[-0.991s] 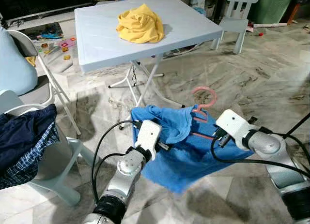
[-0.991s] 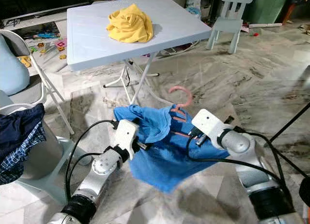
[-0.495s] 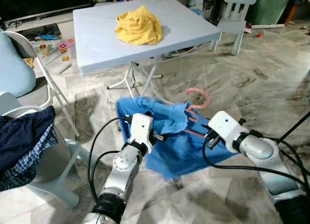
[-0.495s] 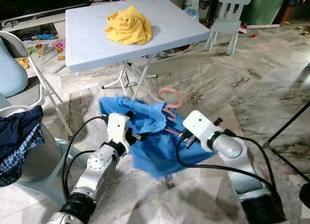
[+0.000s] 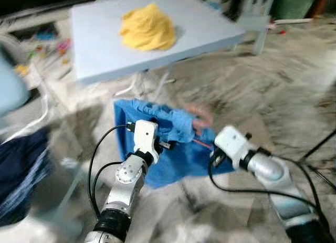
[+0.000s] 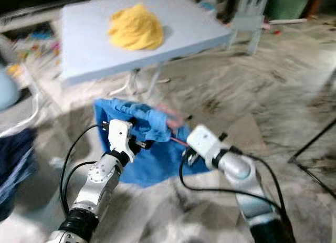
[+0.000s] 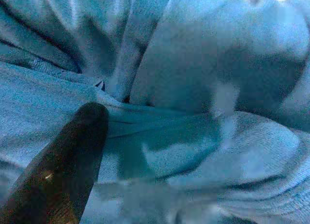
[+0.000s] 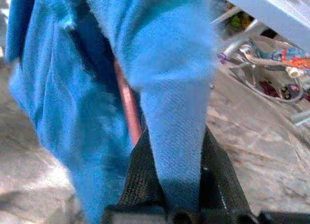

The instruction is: Hang hanger

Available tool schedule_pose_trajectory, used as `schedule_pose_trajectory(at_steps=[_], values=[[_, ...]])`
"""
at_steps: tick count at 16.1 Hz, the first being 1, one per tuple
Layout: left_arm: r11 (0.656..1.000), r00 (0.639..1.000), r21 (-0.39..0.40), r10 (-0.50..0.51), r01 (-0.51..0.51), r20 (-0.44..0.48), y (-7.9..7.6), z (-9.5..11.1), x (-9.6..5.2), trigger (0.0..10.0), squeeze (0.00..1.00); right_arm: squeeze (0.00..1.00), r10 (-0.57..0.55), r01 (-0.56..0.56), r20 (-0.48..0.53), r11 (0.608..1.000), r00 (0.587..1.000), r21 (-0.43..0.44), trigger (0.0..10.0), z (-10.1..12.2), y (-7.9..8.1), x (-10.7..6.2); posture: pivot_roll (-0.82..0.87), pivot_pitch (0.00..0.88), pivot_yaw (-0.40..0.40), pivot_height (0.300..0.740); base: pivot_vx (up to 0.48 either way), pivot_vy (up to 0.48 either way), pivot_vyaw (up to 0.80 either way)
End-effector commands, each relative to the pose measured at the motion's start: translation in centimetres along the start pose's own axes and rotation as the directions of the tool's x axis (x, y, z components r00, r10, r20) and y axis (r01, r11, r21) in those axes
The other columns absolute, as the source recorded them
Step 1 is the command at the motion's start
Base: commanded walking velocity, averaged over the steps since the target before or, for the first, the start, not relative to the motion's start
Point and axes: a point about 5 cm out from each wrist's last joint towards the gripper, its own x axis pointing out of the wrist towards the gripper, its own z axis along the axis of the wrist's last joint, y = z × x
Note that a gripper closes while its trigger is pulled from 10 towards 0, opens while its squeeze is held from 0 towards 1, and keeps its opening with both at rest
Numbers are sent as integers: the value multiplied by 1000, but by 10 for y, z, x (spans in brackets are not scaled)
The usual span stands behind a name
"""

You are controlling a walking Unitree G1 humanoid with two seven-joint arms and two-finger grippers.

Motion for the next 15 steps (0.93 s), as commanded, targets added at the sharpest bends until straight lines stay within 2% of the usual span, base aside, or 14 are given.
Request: schedule_pose_trajectory(at_steps=[1,10,15], values=[[999,999,-15,-29,29,-46,-9,-8,0,10000,0,0,0,3,117,1000,993,-26,10000,22,-4,-1,-129,88,52,740,409,0,0],[1000,998,-14,-21,20,-61,-9,-9,0,10000,0,0,42,-37,137,999,990,-38,10000,24,0,-2,-126,84,52,740,362,0,0],[999,996,33,34,-32,-80,-6,-11,1,10000,0,0,69,-62,161,997,984,-45,10000,27,3,-2,-126,81,52,740,0,0,106]])
